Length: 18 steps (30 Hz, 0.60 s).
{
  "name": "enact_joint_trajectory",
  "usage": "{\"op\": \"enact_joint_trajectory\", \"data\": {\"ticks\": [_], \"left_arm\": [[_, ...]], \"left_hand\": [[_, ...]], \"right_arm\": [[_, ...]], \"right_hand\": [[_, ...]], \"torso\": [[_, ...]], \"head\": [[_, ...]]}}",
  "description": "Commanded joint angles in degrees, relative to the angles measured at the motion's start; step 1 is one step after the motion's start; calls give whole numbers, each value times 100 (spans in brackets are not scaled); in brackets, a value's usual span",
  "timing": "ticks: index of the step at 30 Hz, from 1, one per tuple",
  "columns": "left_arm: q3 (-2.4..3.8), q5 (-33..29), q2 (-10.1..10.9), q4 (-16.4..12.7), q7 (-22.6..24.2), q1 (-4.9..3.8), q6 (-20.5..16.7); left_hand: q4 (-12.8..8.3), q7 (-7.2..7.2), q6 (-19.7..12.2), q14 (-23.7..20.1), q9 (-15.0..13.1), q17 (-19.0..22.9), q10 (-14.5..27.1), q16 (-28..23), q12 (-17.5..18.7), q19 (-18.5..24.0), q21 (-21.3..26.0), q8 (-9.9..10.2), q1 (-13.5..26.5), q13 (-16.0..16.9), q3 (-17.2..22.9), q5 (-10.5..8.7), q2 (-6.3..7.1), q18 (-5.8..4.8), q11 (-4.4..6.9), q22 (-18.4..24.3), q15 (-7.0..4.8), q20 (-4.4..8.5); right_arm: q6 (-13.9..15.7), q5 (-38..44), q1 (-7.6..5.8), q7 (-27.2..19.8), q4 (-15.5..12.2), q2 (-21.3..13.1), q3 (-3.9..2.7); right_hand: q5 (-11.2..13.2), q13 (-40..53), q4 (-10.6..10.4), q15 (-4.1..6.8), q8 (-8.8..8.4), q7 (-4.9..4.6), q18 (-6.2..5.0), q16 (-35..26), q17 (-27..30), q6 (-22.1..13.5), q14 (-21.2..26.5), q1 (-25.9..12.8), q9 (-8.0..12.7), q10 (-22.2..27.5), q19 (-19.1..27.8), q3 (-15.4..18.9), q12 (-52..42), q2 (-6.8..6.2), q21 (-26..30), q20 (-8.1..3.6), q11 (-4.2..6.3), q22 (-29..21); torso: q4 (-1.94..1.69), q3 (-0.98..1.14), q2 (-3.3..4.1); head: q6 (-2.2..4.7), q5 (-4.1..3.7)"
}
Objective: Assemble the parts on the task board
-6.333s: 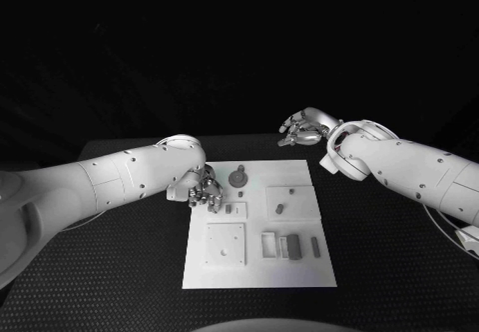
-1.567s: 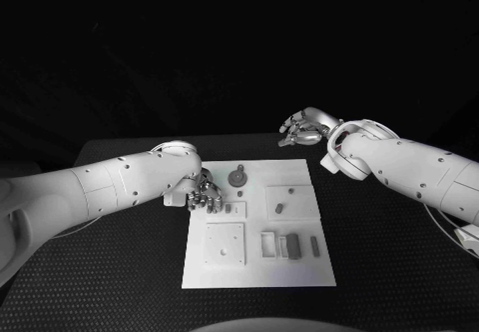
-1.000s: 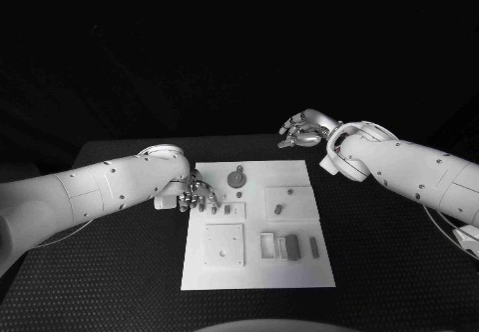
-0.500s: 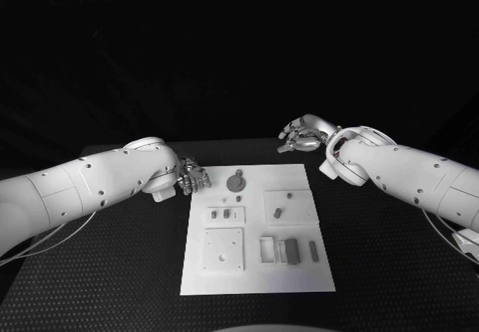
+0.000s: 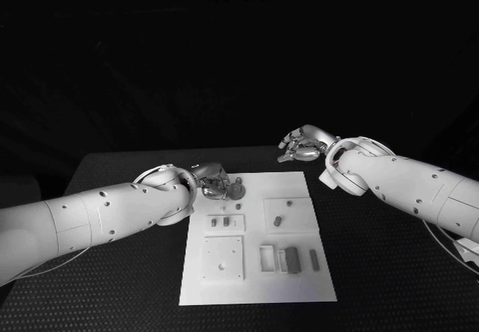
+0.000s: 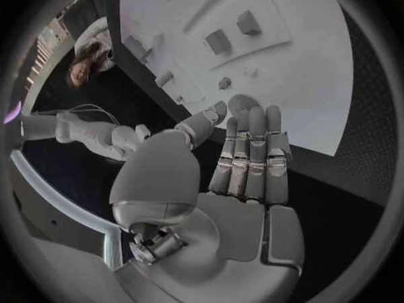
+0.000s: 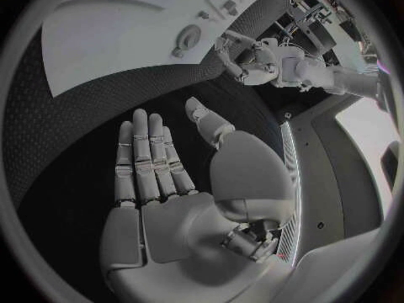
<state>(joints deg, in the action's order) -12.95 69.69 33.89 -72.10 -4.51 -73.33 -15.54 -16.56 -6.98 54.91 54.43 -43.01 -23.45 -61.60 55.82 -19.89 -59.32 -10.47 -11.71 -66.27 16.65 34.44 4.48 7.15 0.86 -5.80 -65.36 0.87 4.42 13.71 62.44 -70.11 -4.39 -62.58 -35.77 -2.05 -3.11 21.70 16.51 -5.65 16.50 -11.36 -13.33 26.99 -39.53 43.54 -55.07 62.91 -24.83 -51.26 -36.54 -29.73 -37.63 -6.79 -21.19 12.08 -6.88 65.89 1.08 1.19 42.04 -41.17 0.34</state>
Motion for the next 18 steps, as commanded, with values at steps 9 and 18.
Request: {"op": "enact_joint_trajectory", "data": {"ticks": [9, 18], "left_arm": [[-44, 1394, -232, 81, 895, 234, -770], [-45, 1712, -414, 277, 759, 349, -533]], "left_hand": [[9, 4, -161, 205, 349, -86, -21, -37, 704, -194, 7, 276, -81, -241, -99, -73, 67, 88, -102, -20, -10, 57], [12, -64, -61, 338, 512, -170, -145, -15, 1003, -324, -13, 254, -126, -361, -128, -75, 67, 144, -106, -69, -18, 57]], "right_arm": [[86, -97, 11, -131, 44, -3, 0], [89, -127, 12, -154, 53, 12, -1]], "right_hand": [[24, -335, 4, -123, 37, -109, 158, -270, -66, -33, 223, 83, 33, 201, 233, 21, 413, 29, 189, 25, -141, 52], [25, -592, 3, -205, 54, -100, 210, -503, 15, -52, 313, 92, 54, 145, 384, 14, 688, 53, 310, 39, -188, 117]], "torso": [[2, 9, 8], [18, 16, 7]], "head": [[89, -37], [88, -49]]}}
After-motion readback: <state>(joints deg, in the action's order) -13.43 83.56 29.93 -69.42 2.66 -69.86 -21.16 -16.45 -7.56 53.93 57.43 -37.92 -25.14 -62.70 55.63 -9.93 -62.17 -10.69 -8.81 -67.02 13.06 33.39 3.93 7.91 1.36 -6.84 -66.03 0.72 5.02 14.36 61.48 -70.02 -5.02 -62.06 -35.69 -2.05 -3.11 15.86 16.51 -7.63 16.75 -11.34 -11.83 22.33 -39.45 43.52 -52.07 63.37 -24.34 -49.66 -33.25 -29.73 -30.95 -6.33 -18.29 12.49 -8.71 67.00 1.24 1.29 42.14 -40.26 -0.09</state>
